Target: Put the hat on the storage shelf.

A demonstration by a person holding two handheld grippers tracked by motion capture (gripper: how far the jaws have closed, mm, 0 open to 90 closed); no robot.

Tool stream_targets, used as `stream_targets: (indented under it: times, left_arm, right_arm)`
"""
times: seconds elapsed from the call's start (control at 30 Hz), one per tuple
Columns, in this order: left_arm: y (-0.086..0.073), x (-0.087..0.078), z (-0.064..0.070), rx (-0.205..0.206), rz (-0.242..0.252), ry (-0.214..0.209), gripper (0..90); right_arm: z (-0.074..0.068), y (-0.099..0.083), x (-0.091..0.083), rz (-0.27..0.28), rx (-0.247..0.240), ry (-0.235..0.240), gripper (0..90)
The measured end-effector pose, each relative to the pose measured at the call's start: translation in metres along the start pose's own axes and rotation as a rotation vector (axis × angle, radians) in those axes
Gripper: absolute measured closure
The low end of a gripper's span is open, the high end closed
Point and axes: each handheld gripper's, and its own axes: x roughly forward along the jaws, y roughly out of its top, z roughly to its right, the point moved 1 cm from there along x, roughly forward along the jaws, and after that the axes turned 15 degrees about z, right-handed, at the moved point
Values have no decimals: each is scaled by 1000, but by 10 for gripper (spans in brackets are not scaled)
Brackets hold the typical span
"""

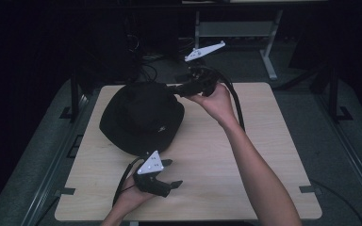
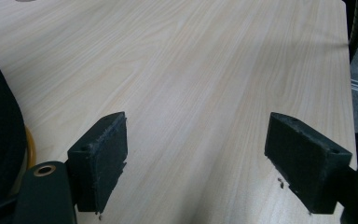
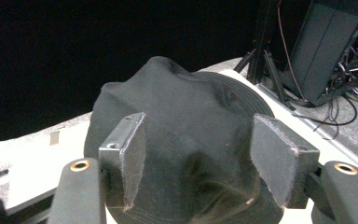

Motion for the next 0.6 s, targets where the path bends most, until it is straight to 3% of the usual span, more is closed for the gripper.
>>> stream_targets:
  times: [0.37,0.6]
  left_arm:
    - [-1,1,1,1,-4,3,205]
    - [-2,2,2,7,-11,2,204]
  right_arm:
    - [6,-7,-22,9,13,-31,332]
    - [10,-21,-31,-13,30,-50,315]
